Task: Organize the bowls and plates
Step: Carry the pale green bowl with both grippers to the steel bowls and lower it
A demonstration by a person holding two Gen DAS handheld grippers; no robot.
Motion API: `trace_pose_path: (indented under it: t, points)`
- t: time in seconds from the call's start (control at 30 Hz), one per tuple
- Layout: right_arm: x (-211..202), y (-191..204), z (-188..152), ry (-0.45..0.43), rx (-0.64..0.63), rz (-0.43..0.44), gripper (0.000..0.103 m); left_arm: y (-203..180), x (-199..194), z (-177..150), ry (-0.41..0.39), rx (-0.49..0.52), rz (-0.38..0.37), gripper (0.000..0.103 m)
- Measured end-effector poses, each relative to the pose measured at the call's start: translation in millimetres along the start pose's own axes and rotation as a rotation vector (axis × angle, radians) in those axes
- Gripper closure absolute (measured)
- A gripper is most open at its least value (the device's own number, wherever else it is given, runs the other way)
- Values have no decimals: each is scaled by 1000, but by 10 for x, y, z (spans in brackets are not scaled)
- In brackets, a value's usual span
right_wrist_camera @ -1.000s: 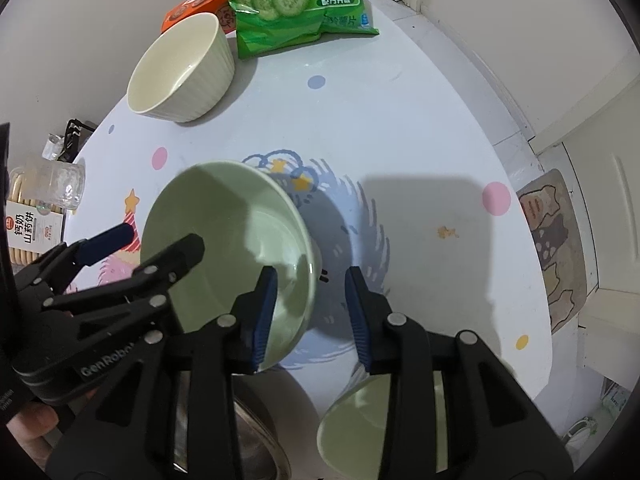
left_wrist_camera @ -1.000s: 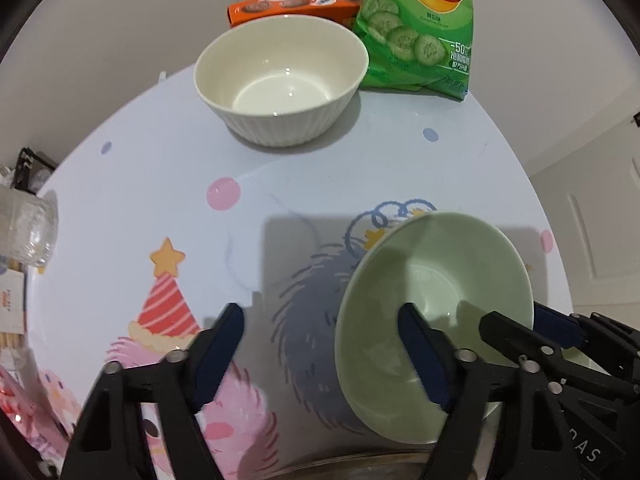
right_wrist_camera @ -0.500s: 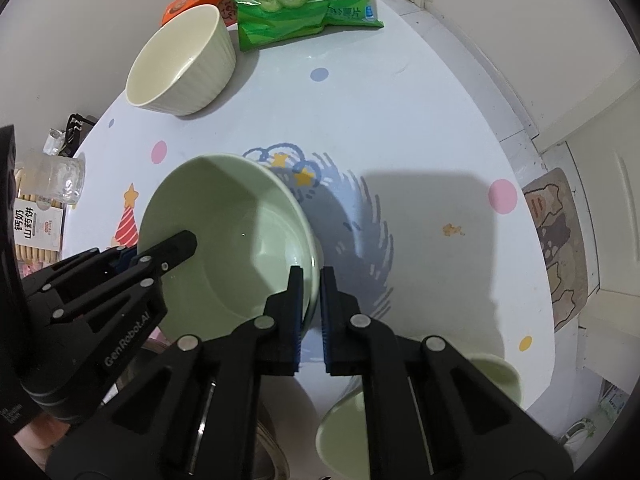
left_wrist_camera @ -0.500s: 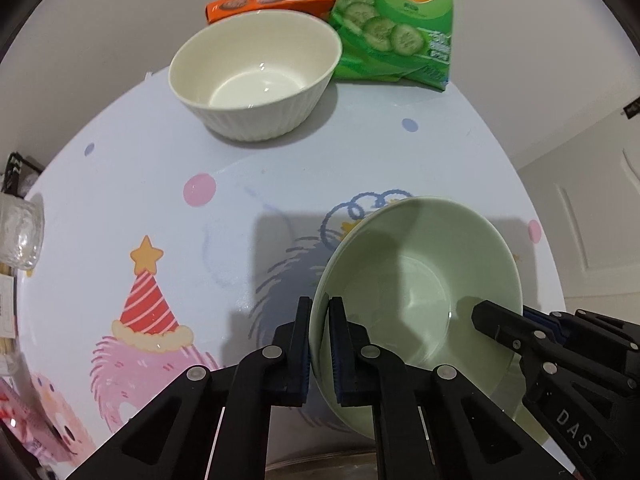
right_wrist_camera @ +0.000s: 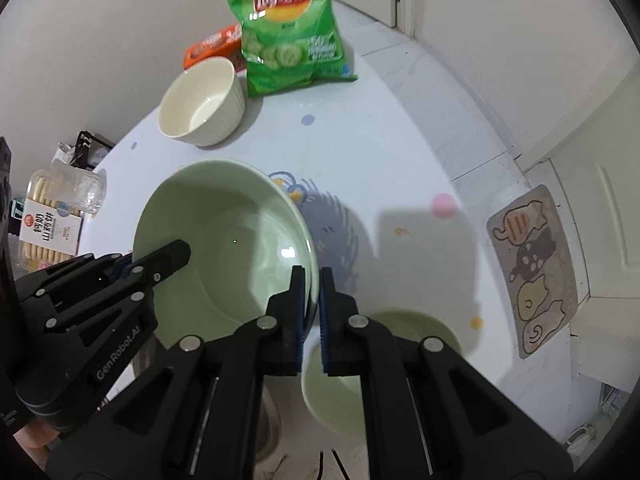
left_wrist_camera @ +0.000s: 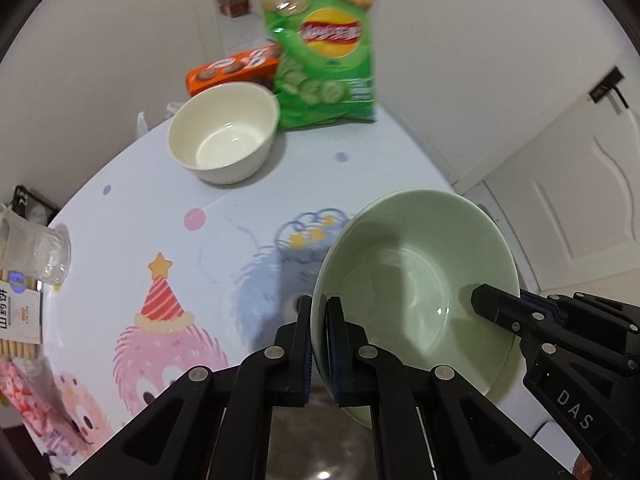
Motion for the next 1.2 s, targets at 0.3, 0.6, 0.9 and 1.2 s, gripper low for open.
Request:
trace_pose_path:
  t: [0.3,0.6,0.9,1.2]
  points:
    - [-340,-395,-402,2,60,-59,95,-601,-22,-272,40,89,-46,97]
    - [-203,-721,-707,49,113,-59,95,-829,243,-448,106,113,-33,97]
    - [-67,-848,-787,78,119,-57,95,-869,393,-490,127,99,-22,97]
    - [15,-882,-768,95,121,-62,94,-871,439,-459,129,92,-11,97]
Point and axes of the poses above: each gripper's, at about its wrist camera, not at the fingertips, and x roughly the way its jaws point, y to its left, z to its top, the point moved 4 cm from there along x, roughly the way its jaws point, and after that the axes turned 6 degrees about y, right-handed, at the moved point
